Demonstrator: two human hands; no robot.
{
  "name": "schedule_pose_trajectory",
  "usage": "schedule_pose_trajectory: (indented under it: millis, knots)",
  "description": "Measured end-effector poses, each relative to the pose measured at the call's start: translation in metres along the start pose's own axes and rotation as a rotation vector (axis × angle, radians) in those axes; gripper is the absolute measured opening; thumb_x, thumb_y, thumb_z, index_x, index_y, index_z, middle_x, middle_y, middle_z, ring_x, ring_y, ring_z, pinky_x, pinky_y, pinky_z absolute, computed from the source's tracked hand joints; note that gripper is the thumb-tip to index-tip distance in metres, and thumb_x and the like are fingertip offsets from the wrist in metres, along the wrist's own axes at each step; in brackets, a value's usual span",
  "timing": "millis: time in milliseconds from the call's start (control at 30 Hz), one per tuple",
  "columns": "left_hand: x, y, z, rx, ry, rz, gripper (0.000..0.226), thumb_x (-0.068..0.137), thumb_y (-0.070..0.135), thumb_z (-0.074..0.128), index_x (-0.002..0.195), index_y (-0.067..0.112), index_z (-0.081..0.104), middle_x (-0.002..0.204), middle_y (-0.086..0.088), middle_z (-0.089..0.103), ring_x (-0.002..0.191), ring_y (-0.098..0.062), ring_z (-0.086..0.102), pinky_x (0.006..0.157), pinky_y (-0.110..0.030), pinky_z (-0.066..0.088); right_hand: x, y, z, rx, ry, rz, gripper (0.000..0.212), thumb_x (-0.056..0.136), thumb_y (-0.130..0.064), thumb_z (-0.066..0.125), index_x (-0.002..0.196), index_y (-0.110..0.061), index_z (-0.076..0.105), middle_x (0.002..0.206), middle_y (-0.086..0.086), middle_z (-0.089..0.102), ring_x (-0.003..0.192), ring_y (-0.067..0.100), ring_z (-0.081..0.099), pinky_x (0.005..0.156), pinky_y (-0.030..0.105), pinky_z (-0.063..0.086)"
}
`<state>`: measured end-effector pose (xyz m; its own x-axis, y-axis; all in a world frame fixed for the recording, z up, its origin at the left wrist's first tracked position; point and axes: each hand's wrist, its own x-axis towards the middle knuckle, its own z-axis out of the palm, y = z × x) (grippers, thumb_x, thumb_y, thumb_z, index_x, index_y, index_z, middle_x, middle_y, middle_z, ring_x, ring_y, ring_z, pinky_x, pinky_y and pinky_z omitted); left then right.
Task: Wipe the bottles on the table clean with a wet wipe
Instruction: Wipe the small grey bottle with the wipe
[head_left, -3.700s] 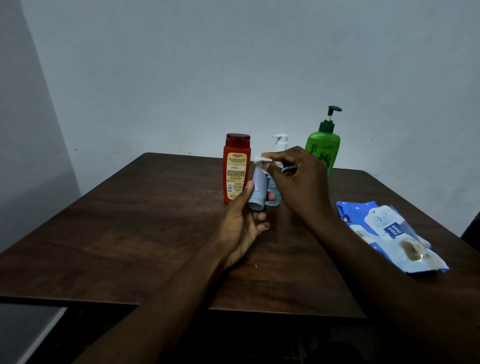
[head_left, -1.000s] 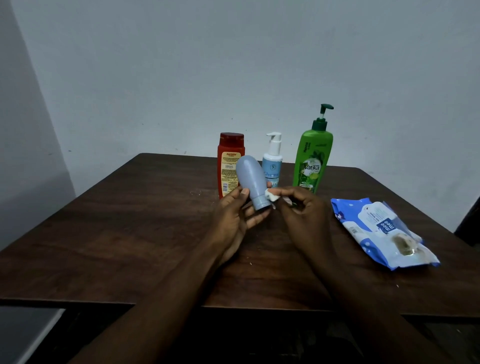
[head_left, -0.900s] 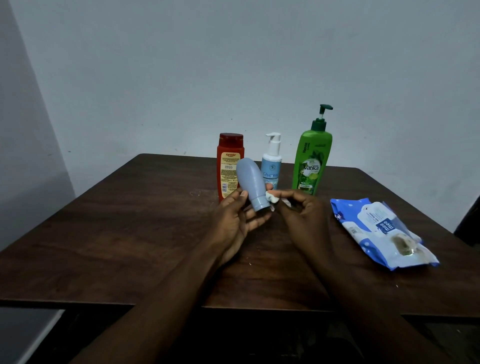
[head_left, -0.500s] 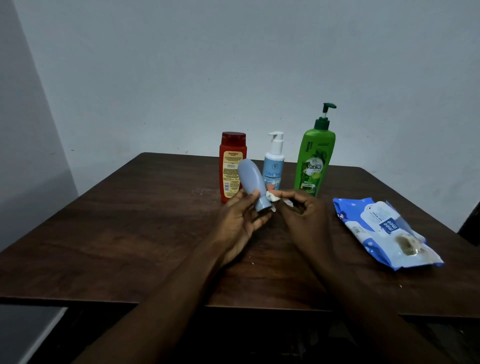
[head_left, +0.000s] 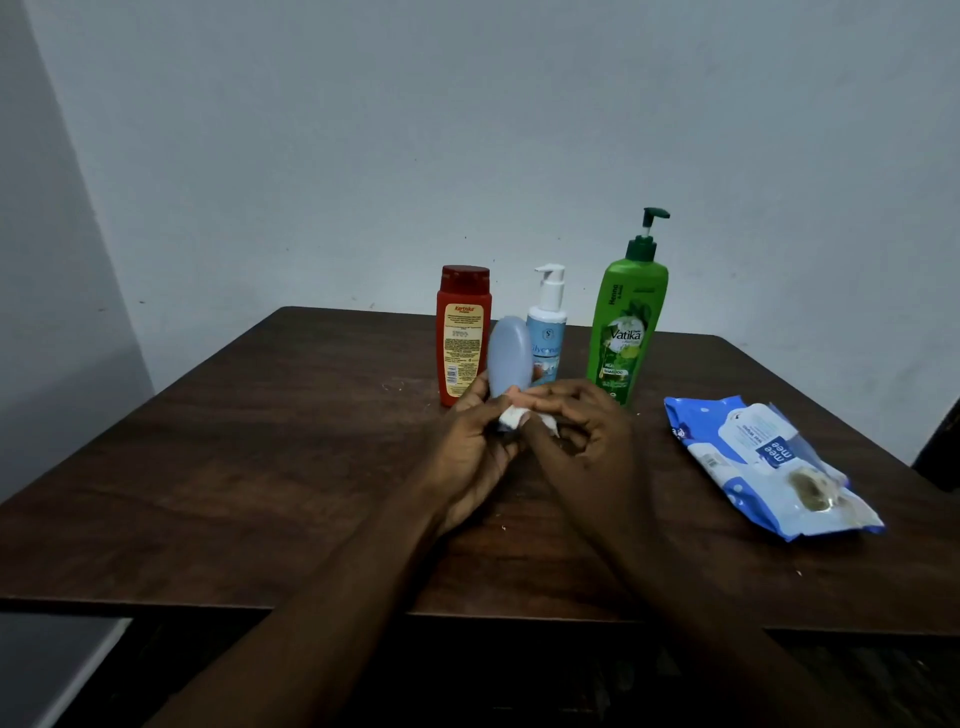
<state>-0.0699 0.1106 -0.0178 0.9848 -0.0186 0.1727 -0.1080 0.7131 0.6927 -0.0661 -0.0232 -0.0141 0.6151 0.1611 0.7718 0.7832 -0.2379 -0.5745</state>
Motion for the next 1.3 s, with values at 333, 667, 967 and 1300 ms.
schedule_pose_trajectory:
  millis: [333,667,967,1300]
  knots:
    - [-0.001,-0.001,0.001,0.332,0.015,-0.005,0.042,0.097,0.009,0.055,0.135,0.025,0.053,0.138,-0.008,0.058,0.122,-0.023,0.059,0.087,-0.029,0.054,0.061,0.004,-0.006,-0.258,0.143,-0.204,0.020,0.082,-0.002,0.076,0.100,-0.009,0.079,0.099,0.007,0.072,0.092,0.013,0.067,0.082,0.026,0.057]
    - [-0.006,0.001,0.003,0.404,0.013,0.079,0.046,0.081,0.019,0.071,0.123,0.034,0.057,0.133,-0.002,0.062,0.123,-0.020,0.062,0.100,-0.034,0.053,0.066,-0.001,-0.005,-0.353,-0.001,-0.274,0.023,0.082,0.004,0.071,0.102,-0.006,0.078,0.098,0.010,0.070,0.093,0.021,0.065,0.084,0.022,0.049]
    - [-0.006,-0.005,-0.003,0.539,0.037,0.143,0.062,0.086,-0.008,0.067,0.136,0.025,0.053,0.126,0.005,0.068,0.114,-0.011,0.067,0.095,-0.034,0.057,0.026,-0.003,-0.019,-0.402,-0.336,-0.256,0.032,0.080,-0.004,0.055,0.103,-0.011,0.077,0.099,0.006,0.064,0.093,0.020,0.061,0.085,0.020,0.043]
    - [-0.008,0.000,0.001,0.352,0.053,0.071,0.063,0.072,0.010,0.076,0.130,0.017,0.051,0.123,-0.009,0.071,0.113,-0.029,0.069,0.098,-0.046,0.055,0.030,0.008,-0.029,-0.286,-0.080,-0.182,0.024,0.085,-0.005,0.063,0.102,-0.013,0.078,0.098,-0.002,0.064,0.092,0.004,0.058,0.082,0.009,0.044]
